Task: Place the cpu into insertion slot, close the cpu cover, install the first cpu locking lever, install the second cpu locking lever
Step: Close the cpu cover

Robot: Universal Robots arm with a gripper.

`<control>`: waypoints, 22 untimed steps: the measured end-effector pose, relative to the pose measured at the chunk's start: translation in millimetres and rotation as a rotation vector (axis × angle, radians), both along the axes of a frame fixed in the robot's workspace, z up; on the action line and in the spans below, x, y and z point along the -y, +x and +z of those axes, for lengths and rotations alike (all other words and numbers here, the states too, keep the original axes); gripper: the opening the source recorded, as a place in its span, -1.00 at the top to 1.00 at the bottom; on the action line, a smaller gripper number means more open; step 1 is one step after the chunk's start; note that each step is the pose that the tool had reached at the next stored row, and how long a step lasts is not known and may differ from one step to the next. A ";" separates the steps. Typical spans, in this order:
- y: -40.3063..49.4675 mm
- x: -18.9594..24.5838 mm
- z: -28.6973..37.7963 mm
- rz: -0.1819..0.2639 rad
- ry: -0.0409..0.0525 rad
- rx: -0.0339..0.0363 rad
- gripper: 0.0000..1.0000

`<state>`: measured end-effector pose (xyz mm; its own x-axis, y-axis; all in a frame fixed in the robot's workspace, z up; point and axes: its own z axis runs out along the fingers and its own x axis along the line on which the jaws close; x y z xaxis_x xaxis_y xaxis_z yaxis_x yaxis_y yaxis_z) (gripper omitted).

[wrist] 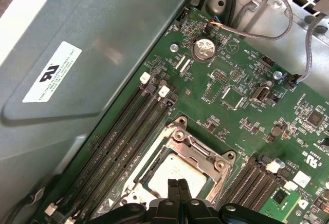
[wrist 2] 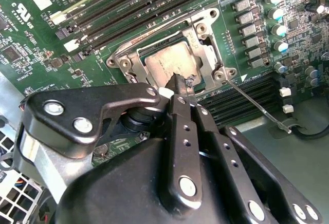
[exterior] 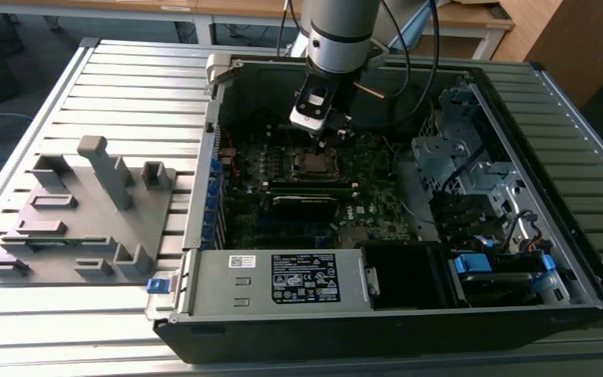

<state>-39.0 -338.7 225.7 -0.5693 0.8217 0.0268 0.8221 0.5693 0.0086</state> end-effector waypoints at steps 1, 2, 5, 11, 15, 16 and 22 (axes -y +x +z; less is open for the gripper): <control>0.0 0.0 0.0 0.001 0.0000 0.0000 0.80; 0.0 0.0 0.0 0.002 -0.0001 0.0000 0.80; 0.0 0.0 0.0 0.004 0.0000 0.0000 0.80; -0.2 0.0 0.0 0.008 0.0000 0.0000 0.80; -0.2 0.0 0.0 0.011 0.0000 0.0000 0.80; -0.2 0.0 0.0 0.011 0.0000 0.0000 0.80; -0.2 0.0 0.0 0.014 0.0000 0.0000 0.80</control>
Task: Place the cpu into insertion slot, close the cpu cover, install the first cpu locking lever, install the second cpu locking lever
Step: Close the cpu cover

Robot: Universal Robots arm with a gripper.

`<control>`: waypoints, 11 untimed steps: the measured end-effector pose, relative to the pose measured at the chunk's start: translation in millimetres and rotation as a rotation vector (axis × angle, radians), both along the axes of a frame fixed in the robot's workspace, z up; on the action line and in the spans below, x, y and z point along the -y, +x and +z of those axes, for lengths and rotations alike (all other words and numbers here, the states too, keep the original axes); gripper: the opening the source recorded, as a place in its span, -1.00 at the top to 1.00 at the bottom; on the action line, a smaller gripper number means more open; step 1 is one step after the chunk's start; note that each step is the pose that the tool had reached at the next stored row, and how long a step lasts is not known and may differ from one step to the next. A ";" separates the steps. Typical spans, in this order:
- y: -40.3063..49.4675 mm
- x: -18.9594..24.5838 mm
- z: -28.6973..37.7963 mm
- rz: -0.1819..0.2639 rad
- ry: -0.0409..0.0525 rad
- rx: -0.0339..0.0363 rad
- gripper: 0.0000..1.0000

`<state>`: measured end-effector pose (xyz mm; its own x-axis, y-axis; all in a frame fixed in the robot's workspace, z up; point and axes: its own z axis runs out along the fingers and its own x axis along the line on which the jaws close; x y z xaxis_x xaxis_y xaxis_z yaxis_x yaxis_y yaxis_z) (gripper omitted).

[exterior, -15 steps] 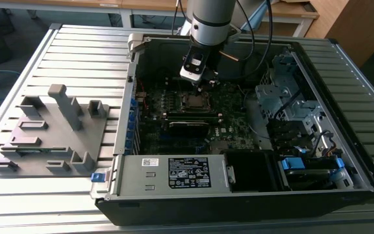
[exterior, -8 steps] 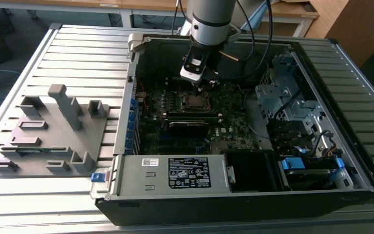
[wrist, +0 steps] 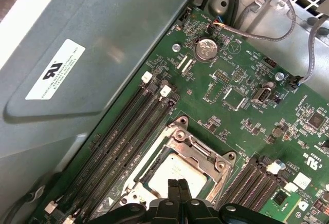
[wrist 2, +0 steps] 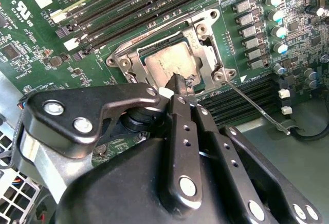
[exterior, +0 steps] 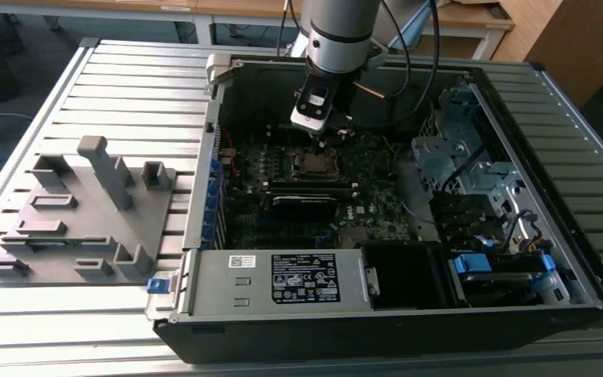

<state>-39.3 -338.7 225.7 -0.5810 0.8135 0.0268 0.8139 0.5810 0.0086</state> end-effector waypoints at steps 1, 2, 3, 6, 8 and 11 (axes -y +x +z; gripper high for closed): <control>0.0 0.0 0.0 0.000 0.0000 0.0000 0.80; 0.0 0.0 0.0 0.001 0.0000 0.0000 0.80; 0.0 0.0 0.0 0.001 0.0000 0.0000 0.80; 0.0 0.0 0.0 0.005 -0.0001 0.0000 0.80; 0.0 0.0 0.0 0.006 0.0000 0.0000 0.80; 0.0 0.0 0.0 0.008 -0.0001 0.0000 0.80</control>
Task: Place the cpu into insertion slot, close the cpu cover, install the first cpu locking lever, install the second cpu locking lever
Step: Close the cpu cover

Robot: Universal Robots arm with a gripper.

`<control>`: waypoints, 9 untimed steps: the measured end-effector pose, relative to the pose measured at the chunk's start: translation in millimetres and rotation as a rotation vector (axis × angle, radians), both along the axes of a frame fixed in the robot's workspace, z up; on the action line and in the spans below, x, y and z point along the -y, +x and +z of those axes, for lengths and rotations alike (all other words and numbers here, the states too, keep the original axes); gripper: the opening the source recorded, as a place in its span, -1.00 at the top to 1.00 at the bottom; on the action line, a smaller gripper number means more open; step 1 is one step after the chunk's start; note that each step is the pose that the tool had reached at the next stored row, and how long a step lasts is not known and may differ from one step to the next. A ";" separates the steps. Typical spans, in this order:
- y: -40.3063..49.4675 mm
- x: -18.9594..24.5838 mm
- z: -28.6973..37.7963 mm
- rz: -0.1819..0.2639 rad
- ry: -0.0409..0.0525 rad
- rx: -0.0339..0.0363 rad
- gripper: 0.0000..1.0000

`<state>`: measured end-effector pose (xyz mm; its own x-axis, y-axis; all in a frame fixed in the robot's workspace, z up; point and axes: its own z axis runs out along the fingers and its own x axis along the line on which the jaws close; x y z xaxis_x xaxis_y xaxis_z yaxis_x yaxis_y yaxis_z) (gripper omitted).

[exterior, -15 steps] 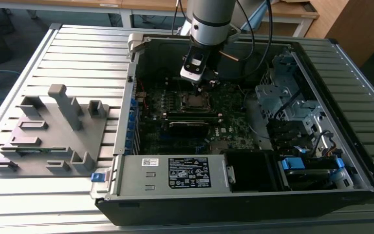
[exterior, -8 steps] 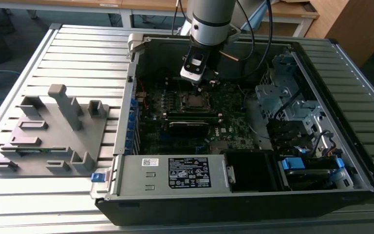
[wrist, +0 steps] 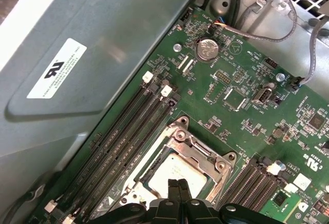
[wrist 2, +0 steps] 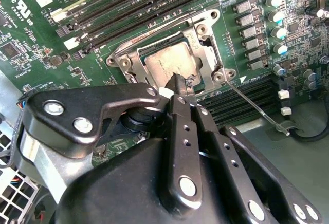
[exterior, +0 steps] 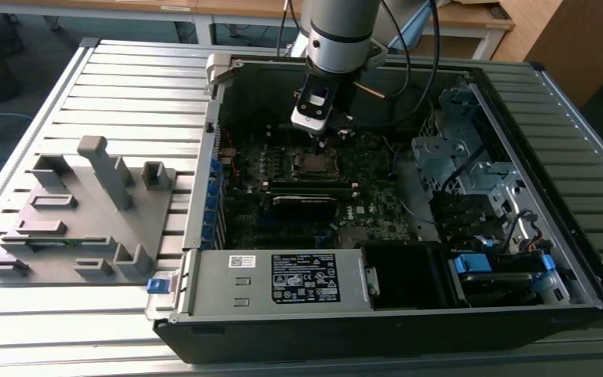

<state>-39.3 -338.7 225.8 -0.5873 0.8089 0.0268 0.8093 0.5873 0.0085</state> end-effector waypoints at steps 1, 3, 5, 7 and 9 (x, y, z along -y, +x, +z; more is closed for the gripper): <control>0.0 0.0 0.0 0.001 0.0000 0.0000 0.80; 0.0 0.0 0.0 0.002 0.0000 0.0000 0.80; 0.0 0.0 0.0 0.003 0.0000 0.0000 0.80; 0.0 0.0 0.0 0.004 0.0001 0.0000 0.80; 0.0 0.0 0.0 0.005 0.0001 0.0000 0.80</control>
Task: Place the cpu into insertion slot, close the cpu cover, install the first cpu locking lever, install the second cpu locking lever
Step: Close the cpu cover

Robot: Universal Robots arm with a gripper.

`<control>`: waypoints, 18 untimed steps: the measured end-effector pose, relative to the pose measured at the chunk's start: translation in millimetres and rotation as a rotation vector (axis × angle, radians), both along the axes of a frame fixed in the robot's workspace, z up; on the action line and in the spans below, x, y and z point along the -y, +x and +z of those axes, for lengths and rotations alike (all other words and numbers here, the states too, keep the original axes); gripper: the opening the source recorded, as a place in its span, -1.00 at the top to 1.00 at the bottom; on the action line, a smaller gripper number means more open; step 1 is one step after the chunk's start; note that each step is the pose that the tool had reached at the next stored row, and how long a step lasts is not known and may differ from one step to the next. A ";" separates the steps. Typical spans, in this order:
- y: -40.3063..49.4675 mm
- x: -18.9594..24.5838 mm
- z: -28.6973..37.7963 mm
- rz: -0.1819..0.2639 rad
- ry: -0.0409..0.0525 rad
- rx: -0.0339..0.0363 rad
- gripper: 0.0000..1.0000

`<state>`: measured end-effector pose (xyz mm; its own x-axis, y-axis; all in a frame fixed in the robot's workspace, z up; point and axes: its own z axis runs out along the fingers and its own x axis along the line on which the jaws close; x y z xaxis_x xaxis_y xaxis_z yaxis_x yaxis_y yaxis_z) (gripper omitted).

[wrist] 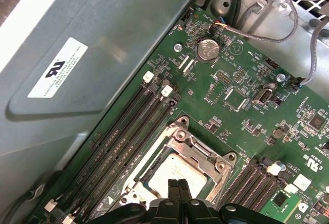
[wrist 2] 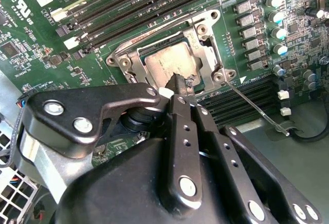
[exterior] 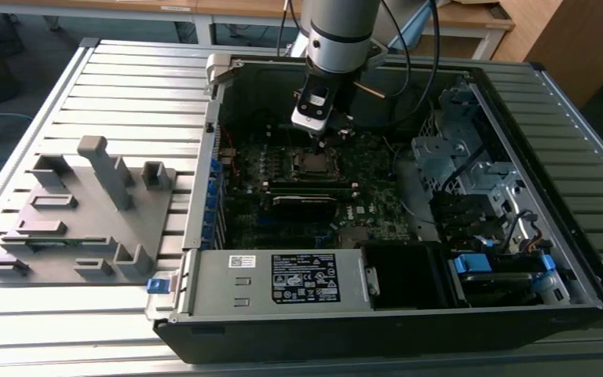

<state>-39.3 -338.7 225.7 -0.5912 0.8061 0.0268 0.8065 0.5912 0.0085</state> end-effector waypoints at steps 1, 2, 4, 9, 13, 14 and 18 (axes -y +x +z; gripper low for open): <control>0.0 0.0 0.0 0.001 0.0000 0.0000 0.80; 0.0 0.0 0.0 0.001 0.0000 0.0000 0.80; 0.0 0.0 0.0 0.002 0.0000 0.0000 0.80; 0.0 0.0 0.0 0.004 0.0000 0.0000 0.80; 0.0 0.0 0.0 0.007 0.0000 0.0000 0.80; -0.2 0.0 0.0 0.020 0.0000 0.0000 0.80; -0.2 0.0 0.0 0.030 0.0001 0.0000 0.80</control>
<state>-39.5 -338.7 225.7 -0.6153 0.7879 0.0268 0.7883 0.6153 0.0086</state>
